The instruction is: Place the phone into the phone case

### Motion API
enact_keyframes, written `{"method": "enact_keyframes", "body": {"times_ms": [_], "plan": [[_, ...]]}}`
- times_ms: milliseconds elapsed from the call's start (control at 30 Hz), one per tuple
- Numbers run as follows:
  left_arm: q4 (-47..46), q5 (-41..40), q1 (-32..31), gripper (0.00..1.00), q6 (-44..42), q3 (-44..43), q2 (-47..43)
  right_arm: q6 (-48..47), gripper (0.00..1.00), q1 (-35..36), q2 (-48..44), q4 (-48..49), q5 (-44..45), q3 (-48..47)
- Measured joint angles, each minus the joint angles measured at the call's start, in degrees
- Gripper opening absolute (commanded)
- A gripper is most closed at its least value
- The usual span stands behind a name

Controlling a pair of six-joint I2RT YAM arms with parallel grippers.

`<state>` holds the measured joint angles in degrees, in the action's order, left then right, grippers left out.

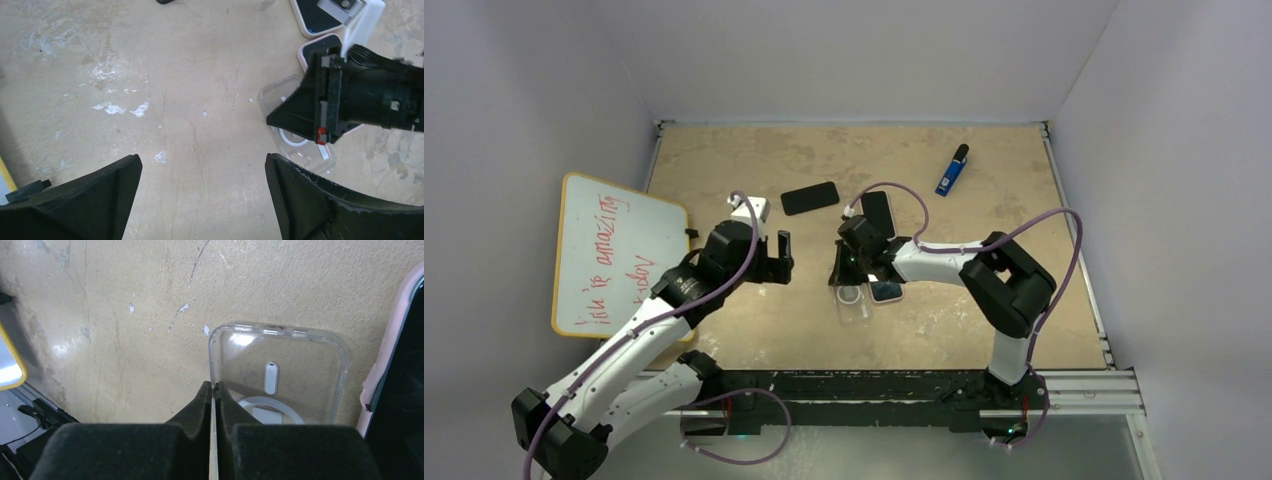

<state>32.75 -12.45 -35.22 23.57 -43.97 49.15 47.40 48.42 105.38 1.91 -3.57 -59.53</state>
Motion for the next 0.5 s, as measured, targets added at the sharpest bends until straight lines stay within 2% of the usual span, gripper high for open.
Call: {"method": "enact_keyframes", "body": {"times_ms": [133, 400, 500], "plan": [[-0.8, 0.4, 3.7, 1.0, 0.2, -0.1, 1.7, 0.4, 0.28, 0.0, 0.0, 0.6, -1.1, 0.1], [-5.7, 2.8, 8.6, 1.0, 2.8, -0.4, 10.1, -0.3, 0.58, 0.0, -3.5, 0.9, -3.7, 2.0], [-6.7, 1.8, 8.7, 1.0, 0.9, -3.5, 15.6, -1.6, 0.65, 0.0, -7.8, 0.2, -3.4, 3.0]]}}
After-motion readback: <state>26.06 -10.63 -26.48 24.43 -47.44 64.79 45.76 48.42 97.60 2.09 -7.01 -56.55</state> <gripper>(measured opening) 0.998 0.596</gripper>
